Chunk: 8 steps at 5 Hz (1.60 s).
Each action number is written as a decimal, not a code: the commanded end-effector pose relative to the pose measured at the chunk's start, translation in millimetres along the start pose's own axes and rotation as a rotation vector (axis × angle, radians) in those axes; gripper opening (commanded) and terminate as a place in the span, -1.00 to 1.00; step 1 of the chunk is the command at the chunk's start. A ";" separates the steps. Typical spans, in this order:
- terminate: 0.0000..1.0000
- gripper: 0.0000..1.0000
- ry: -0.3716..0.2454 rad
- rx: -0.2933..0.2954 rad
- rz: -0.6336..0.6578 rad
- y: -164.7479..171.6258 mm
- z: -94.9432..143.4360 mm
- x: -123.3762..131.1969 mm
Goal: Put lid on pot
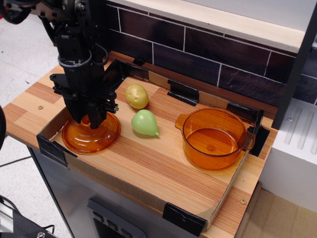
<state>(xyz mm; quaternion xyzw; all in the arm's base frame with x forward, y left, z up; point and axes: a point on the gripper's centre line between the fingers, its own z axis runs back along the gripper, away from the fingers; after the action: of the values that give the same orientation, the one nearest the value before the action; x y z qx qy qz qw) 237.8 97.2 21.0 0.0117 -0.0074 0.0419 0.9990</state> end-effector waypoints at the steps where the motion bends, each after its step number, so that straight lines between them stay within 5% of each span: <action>1: -1.00 -1.00 -0.022 0.033 0.008 1.3 33.3 8.7; 4: -1.00 -1.00 0.008 -0.056 0.038 -47.7 87.2 6.2; 8: -1.00 -1.00 0.022 -0.049 0.092 -126.1 99.7 50.1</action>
<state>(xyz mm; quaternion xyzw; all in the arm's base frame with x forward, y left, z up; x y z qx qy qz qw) 287.8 -27.6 102.7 -0.0082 0.0293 0.0876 0.9957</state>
